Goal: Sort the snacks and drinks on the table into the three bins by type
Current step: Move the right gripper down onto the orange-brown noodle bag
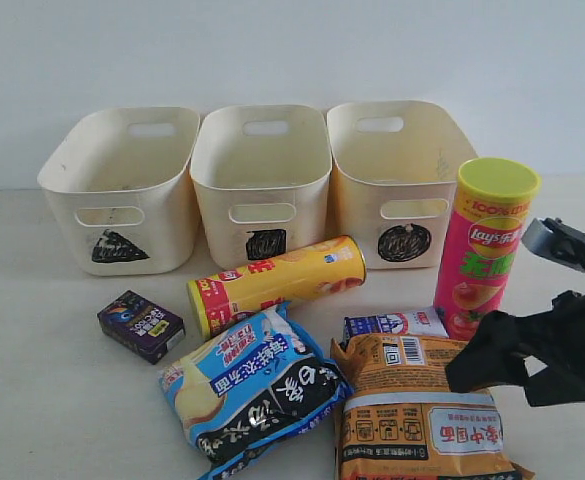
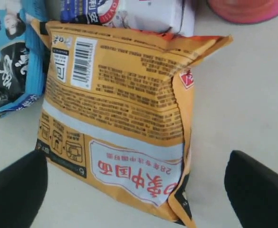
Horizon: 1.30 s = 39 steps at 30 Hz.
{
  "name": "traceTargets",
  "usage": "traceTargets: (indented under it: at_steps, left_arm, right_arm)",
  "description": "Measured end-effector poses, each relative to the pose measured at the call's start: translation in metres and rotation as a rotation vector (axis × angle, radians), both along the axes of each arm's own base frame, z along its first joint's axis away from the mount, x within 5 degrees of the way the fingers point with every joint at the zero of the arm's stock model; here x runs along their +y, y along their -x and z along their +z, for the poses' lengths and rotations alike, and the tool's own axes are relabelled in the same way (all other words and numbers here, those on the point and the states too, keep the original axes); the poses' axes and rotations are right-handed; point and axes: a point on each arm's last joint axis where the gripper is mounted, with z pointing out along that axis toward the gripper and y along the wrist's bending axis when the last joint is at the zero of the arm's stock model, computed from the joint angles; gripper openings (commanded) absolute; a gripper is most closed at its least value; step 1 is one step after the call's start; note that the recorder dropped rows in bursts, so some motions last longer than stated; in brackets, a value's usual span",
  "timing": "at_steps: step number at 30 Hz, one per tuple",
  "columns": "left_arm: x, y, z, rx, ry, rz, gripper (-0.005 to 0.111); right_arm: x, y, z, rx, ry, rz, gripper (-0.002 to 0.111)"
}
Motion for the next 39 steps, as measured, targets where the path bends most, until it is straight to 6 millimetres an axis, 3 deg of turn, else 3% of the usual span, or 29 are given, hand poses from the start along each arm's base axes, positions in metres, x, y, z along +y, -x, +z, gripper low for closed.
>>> traceTargets:
  at_steps: [8, 22, 33, 39]
  left_arm:
    - [0.000, 0.000, 0.000, 0.000, 0.000, 0.000, 0.004]
    - [0.000, 0.000, 0.000, 0.000, 0.000, 0.000, 0.004]
    - [0.000, 0.000, 0.000, 0.000, 0.000, 0.000, 0.004]
    - [0.000, 0.000, 0.000, 0.000, 0.000, 0.000, 0.004]
  right_arm:
    - [0.004, -0.008, -0.024, 0.045, -0.039, -0.004, 0.092]
    - [0.007, -0.015, -0.045, 0.059, -0.073, 0.000, 0.092]
    - [0.014, -0.018, -0.054, 0.084, -0.173, 0.001, 0.088]
    - [0.030, -0.015, -0.056, 0.086, -0.177, 0.059, 0.085]
